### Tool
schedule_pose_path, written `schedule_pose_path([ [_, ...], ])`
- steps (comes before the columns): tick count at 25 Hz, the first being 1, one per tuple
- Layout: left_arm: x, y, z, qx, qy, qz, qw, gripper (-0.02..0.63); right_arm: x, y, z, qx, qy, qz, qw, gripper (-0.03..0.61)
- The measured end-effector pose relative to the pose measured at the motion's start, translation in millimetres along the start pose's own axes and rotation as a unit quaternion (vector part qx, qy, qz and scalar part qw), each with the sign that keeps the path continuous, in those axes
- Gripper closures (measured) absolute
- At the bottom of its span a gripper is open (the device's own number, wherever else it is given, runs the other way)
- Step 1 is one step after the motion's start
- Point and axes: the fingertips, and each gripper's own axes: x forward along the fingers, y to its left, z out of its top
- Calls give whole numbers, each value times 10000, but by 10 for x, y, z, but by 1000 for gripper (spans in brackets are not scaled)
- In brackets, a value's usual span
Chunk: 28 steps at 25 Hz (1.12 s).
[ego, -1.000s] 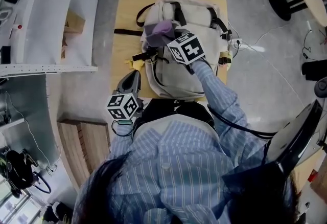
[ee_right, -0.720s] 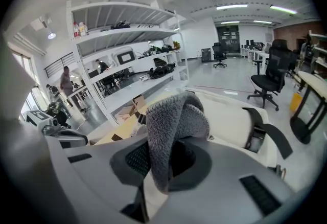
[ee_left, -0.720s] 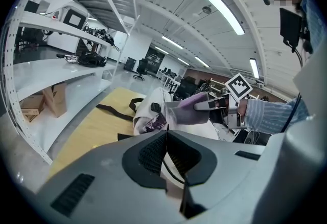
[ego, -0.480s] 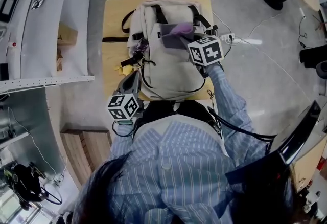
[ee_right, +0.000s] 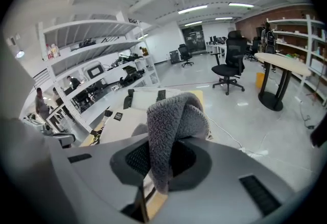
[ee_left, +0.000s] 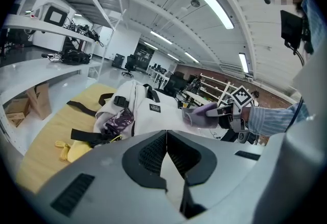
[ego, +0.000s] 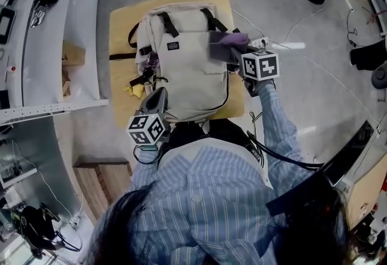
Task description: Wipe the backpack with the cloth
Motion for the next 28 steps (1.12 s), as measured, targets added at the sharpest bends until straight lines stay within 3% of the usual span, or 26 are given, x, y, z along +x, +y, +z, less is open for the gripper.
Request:
schedule_pose_path([
  [8,66,-267,-92,-38,17,-31,10000,609,-349,-609,-261,343,82,-480,9982,529],
  [15,70,-310,-143,-114,19,-5,9999,609,-483,-649,-223,246,67,-526,9983,529],
  [23,-30,-97,-104,-201,-61,43,9998,609,-624,306,698,-446,-818,325,9951,529],
  [28,-155,180,-18,-299,-160,170,9993,609,-206,1201,1211,-969,-983,1014,9852,529],
])
